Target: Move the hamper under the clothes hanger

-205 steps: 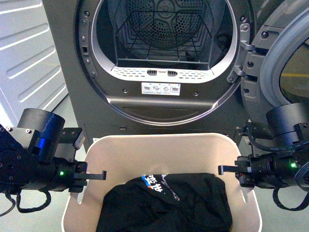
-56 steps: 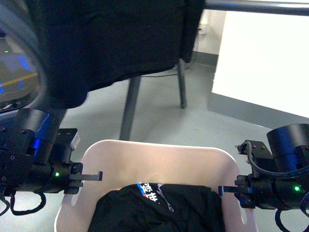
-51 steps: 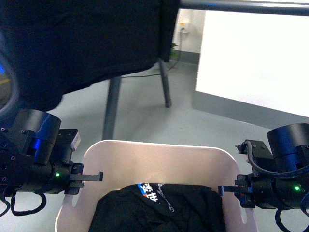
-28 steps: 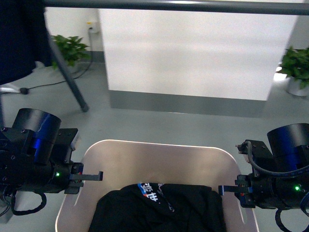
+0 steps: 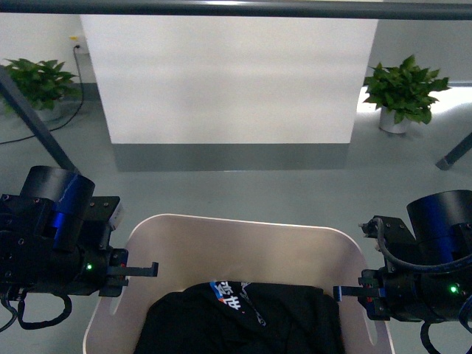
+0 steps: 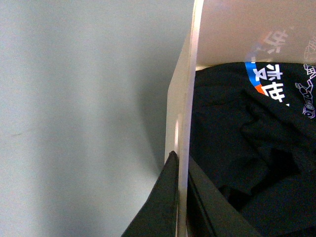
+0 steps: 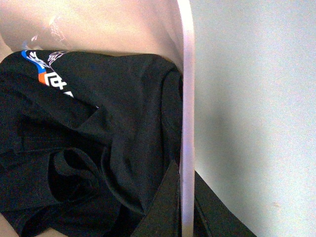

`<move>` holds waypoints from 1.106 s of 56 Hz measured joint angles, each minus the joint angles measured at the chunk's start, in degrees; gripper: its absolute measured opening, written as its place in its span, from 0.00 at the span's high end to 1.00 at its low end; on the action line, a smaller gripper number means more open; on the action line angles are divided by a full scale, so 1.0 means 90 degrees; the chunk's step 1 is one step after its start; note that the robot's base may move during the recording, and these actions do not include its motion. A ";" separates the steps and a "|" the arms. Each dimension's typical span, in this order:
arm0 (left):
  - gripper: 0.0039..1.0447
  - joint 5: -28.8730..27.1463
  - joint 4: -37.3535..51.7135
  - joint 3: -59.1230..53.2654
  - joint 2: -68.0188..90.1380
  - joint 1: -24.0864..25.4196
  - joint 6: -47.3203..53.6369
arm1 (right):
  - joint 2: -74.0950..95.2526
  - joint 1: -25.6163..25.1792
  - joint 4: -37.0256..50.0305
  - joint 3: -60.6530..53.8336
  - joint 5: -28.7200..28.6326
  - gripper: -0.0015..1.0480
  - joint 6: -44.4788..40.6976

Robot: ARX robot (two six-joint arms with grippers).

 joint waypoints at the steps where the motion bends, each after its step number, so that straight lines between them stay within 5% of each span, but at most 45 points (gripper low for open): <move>1: 0.96 0.0007 0.0000 0.0000 0.0000 0.0000 0.0000 | 0.0000 0.0000 0.0000 0.0000 0.0000 0.97 0.0000; 41: 0.96 0.0075 0.0000 -0.0024 -0.0005 -0.0005 0.0002 | 0.0002 -0.0034 0.0002 0.0032 0.0027 0.97 0.0017; 49: 0.96 0.0027 0.0860 -0.0177 0.0002 -0.0015 0.0168 | 0.0168 -0.0061 0.0758 -0.0066 0.0002 0.97 0.0304; 62: 0.96 -0.0216 -0.0335 0.1022 0.0423 0.0027 0.0646 | 0.0799 -0.0216 -0.0488 0.1171 -0.0238 0.97 0.0561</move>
